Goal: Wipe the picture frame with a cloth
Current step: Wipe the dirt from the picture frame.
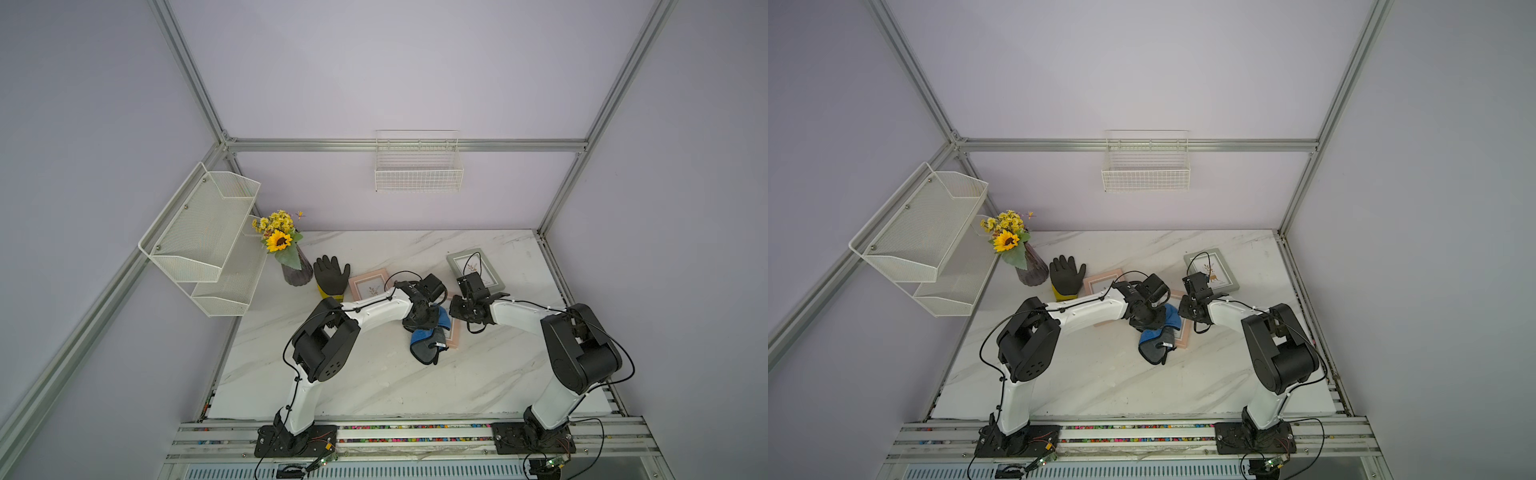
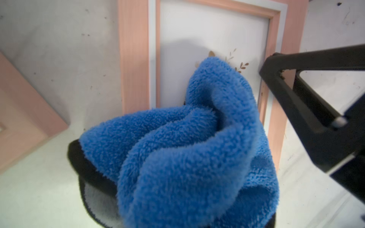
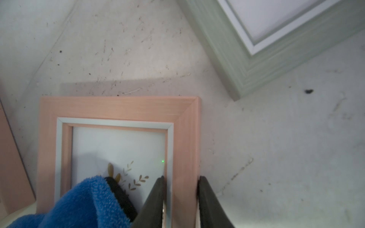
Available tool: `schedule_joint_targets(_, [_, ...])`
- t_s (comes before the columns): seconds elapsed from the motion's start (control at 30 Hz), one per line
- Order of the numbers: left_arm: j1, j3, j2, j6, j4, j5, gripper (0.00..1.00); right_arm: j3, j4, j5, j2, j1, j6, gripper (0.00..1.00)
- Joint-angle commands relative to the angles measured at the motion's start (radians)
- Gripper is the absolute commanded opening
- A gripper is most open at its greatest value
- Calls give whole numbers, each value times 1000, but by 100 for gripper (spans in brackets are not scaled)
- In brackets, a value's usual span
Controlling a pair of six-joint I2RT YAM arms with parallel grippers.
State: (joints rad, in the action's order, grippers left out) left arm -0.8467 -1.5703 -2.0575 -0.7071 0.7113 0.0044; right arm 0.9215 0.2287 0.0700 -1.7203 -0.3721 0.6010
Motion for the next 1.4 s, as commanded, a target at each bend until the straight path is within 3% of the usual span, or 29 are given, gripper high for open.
schedule_joint_targets(0.0, [-57, -80, -56, -4, 47, 11, 0, -25, 53, 16, 7, 2, -3, 29])
schedule_joint_targets(0.2, [-71, -114, -86, -11, 23, 78, 0, -23, 53, 13, 4, 3, -3, 29])
schedule_joint_targets(0.53, [74, 99, 56, 13, 13, -54, 0, -29, 49, 16, 2, 2, -4, 29])
schedule_joint_targets(0.87, [-52, -67, -44, -14, 3, 80, 0, -24, 57, 19, 6, 2, -4, 29])
schedule_joint_targets(1.13, [21, -34, -18, 52, 36, -18, 0, -29, 49, 9, 3, -2, -13, 29])
schedule_joint_targets(1.37, [88, -249, -140, 136, 87, -38, 0, -48, 40, 10, 1, -16, -16, 28])
